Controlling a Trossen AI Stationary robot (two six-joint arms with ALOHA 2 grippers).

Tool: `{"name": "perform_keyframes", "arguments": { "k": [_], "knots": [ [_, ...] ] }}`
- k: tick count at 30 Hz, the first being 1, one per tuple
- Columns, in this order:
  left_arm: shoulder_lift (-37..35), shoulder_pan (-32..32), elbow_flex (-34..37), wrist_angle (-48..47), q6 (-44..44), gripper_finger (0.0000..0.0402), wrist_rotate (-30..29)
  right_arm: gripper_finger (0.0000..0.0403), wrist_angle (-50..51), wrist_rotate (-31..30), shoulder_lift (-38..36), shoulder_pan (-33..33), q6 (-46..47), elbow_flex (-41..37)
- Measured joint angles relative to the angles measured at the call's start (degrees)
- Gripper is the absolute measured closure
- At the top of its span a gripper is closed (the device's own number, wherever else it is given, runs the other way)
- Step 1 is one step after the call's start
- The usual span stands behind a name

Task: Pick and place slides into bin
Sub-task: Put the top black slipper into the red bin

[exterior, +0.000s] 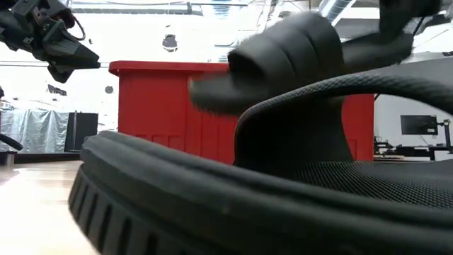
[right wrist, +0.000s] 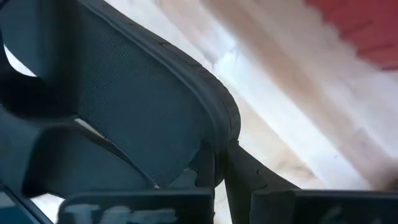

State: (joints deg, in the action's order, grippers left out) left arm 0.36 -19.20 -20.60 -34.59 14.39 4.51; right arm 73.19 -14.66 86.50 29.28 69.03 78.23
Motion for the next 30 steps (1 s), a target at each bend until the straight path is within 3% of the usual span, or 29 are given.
{"name": "perform_keyframes", "arguments": {
  "k": [13, 17, 30],
  "knots": [
    [0.0, 0.0, 0.0, 0.0, 0.0, 0.0313, 0.0, 0.0402, 16.46, -18.21, -0.07, -0.44, 8.53, 19.54],
    [0.0, 0.02, 0.0, 0.0, -0.02, 0.0313, 0.0, 0.0403, 16.6, -21.49, -2.12, -2.87, 9.16, 22.29],
    [0.0, 0.0, 0.0, 0.0, 0.01, 0.0313, -0.02, 0.0402, 14.83, -23.13, -10.83, -23.73, 5.45, 22.83]
  ]
}}
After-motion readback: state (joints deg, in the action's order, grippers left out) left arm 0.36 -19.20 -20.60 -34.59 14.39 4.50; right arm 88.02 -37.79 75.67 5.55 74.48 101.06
